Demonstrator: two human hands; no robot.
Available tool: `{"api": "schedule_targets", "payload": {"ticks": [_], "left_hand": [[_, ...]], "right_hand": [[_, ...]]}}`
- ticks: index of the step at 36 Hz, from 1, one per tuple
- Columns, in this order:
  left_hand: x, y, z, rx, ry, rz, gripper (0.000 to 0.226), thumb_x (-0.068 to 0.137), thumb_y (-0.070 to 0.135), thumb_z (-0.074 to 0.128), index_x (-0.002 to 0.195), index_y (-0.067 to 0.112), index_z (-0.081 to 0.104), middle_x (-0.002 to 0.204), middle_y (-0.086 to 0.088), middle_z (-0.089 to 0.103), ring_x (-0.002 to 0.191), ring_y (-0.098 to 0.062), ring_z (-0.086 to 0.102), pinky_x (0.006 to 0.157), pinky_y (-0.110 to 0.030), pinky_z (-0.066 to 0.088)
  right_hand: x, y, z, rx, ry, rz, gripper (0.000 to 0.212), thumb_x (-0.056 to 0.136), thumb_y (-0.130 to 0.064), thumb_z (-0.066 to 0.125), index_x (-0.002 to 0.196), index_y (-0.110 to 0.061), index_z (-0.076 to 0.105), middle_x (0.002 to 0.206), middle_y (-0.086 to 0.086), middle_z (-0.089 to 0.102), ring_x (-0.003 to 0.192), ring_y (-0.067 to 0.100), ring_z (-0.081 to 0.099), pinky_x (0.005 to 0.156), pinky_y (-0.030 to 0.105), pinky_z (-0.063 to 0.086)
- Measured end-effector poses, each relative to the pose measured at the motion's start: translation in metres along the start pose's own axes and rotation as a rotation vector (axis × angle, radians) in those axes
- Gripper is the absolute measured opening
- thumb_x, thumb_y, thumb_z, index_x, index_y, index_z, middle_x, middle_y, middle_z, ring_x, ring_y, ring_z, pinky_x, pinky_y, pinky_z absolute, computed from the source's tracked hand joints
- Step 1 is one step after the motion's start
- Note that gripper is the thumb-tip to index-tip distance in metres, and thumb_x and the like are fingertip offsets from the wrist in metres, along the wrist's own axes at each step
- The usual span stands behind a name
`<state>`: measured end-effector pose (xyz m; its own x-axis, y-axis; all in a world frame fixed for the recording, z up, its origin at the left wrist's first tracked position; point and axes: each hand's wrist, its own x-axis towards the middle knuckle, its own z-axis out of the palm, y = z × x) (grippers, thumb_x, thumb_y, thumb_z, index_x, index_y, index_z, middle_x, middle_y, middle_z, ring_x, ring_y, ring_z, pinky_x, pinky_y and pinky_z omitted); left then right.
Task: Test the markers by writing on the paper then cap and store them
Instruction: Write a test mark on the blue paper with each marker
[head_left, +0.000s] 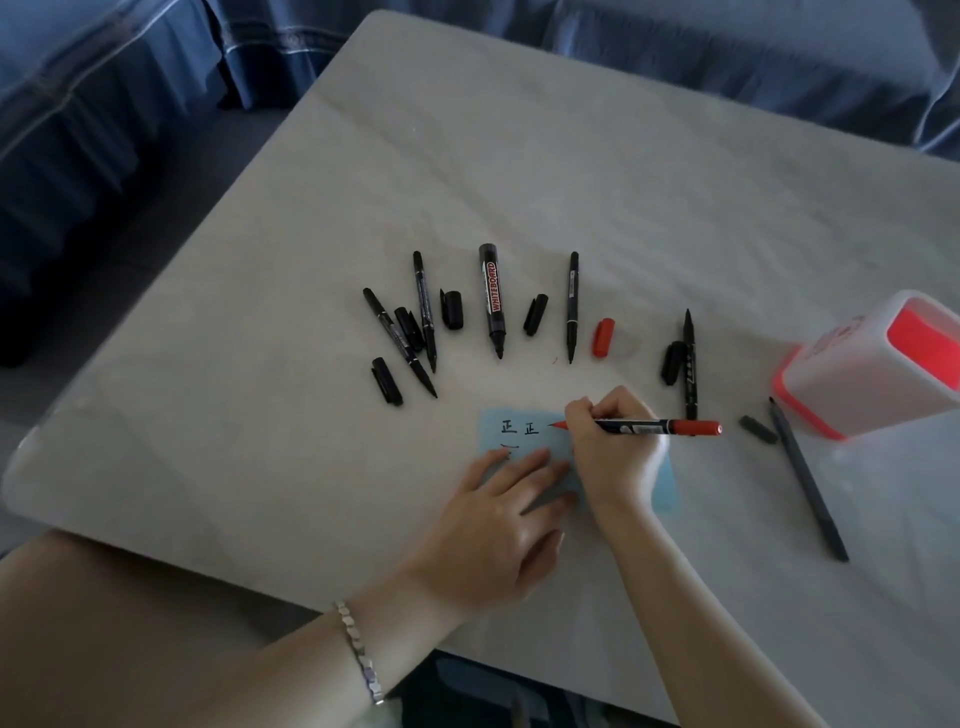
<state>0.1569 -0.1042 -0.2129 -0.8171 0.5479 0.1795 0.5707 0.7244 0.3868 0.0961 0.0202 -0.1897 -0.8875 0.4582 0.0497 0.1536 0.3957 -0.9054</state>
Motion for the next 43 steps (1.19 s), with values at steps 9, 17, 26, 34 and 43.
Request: {"api": "schedule_targets", "payload": {"ticks": [9, 17, 26, 34, 43], "left_hand": [[-0.0006, 0.0007, -0.0013, -0.006, -0.032, -0.017, 0.035, 0.087, 0.034, 0.044, 0.110, 0.027, 0.069, 0.126, 0.000, 0.062, 0.123, -0.019, 0.054, 0.104, -0.038, 0.030], [-0.0002, 0.0008, -0.0020, -0.008, -0.036, -0.019, 0.034, 0.087, 0.034, 0.044, 0.110, 0.027, 0.069, 0.127, 0.001, 0.062, 0.123, -0.018, 0.054, 0.106, -0.037, 0.029], [-0.0006, 0.0006, -0.0017, -0.007, -0.028, -0.016, 0.034, 0.086, 0.034, 0.045, 0.109, 0.026, 0.069, 0.126, 0.000, 0.062, 0.122, -0.019, 0.054, 0.105, -0.037, 0.029], [-0.0007, -0.0002, -0.0011, -0.010, -0.021, -0.011, 0.034, 0.087, 0.033, 0.045, 0.109, 0.027, 0.069, 0.126, 0.001, 0.062, 0.121, -0.019, 0.055, 0.105, -0.037, 0.030], [-0.0005, -0.0002, -0.0016, -0.023, -0.002, -0.006, 0.033, 0.087, 0.033, 0.045, 0.108, 0.027, 0.069, 0.125, 0.001, 0.063, 0.121, -0.019, 0.055, 0.104, -0.037, 0.031]], "right_hand": [[0.0009, 0.0042, -0.0002, -0.002, -0.016, -0.007, 0.037, 0.073, -0.001, 0.062, 0.047, -0.012, 0.037, 0.044, -0.001, 0.036, 0.042, 0.007, 0.035, 0.043, 0.017, 0.030], [0.0002, 0.0026, -0.0005, 0.000, -0.017, -0.001, 0.034, 0.072, 0.000, 0.061, 0.048, -0.010, 0.038, 0.044, 0.000, 0.036, 0.042, 0.007, 0.035, 0.042, 0.015, 0.030], [0.0008, 0.0033, -0.0013, 0.043, -0.009, -0.013, 0.041, 0.073, 0.002, 0.061, 0.046, -0.012, 0.034, 0.043, -0.004, 0.034, 0.037, 0.002, 0.037, 0.042, 0.012, 0.028], [-0.0008, 0.0026, -0.0011, -0.001, -0.048, -0.009, 0.038, 0.073, -0.001, 0.062, 0.047, -0.012, 0.036, 0.045, -0.002, 0.036, 0.040, 0.004, 0.037, 0.041, 0.013, 0.029], [-0.0021, 0.0014, -0.0011, -0.004, -0.056, 0.004, 0.039, 0.071, 0.001, 0.061, 0.046, -0.014, 0.036, 0.042, -0.007, 0.037, 0.039, 0.002, 0.039, 0.039, 0.011, 0.029]]}}
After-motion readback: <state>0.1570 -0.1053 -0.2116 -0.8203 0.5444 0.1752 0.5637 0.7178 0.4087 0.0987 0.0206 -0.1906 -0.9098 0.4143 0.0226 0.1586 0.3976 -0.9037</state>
